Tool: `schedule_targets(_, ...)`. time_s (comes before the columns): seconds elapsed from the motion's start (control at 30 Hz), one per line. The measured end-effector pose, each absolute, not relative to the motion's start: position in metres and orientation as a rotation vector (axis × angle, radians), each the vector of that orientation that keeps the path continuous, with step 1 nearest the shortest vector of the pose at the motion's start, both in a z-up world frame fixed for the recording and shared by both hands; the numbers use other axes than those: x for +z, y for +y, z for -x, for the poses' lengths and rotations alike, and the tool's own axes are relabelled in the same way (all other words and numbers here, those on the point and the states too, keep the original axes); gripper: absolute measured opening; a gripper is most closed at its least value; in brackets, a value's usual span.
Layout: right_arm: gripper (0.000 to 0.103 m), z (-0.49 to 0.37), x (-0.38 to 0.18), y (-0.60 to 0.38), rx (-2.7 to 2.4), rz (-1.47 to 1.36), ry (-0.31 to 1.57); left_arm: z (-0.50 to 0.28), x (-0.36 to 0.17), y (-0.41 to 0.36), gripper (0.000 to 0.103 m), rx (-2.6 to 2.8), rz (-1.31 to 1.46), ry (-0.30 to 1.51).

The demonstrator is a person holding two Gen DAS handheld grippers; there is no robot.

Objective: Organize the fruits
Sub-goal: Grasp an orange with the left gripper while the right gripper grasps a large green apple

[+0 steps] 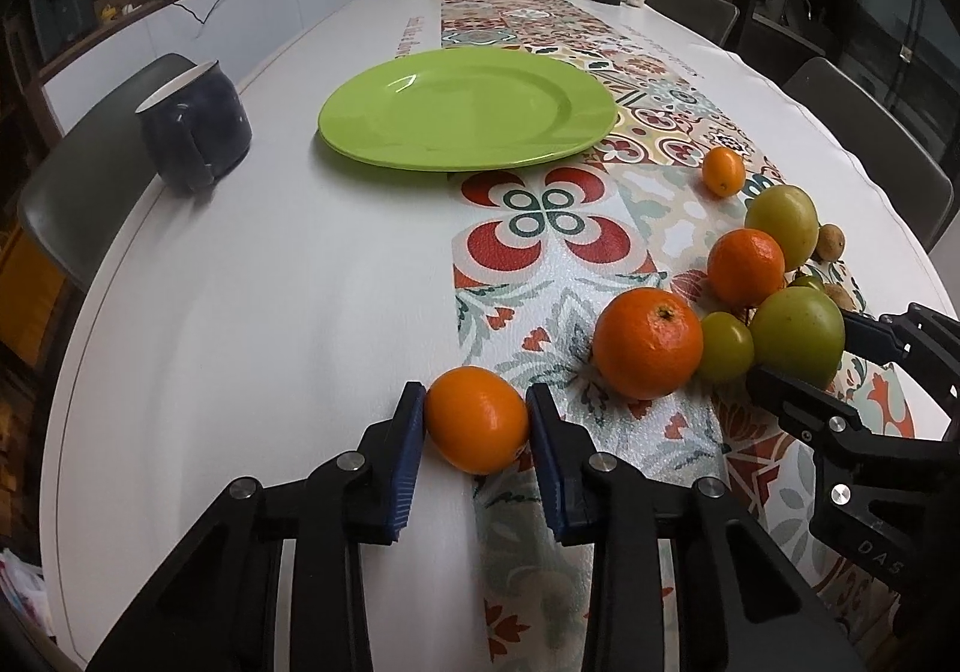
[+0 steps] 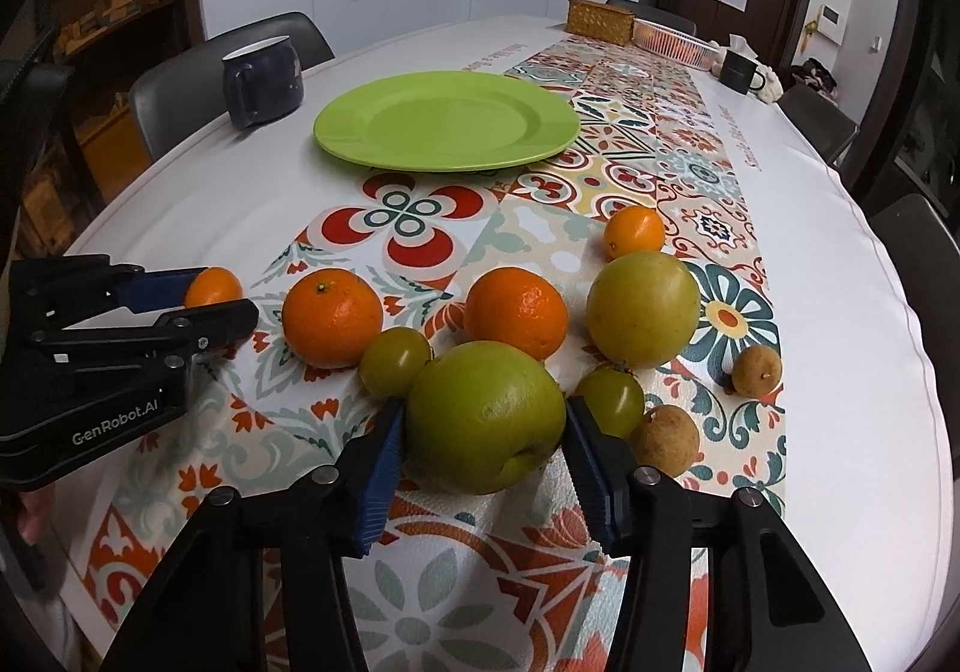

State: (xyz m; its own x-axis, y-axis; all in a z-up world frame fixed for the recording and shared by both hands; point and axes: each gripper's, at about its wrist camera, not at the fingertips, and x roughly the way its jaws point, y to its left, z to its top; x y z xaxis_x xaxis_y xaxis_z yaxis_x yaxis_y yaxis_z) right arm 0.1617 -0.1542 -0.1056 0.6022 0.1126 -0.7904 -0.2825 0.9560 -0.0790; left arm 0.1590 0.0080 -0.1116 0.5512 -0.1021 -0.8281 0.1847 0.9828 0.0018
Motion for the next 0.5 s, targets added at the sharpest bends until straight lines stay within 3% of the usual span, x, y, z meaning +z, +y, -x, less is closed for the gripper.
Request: schedule_targets(0.5, 0.052, -0.151, -0.083, -0.165, 0.245, 0.149, 0.847, -0.138, -0.079, 0.001, 0.034, -0.182, -0.101, 0.903)
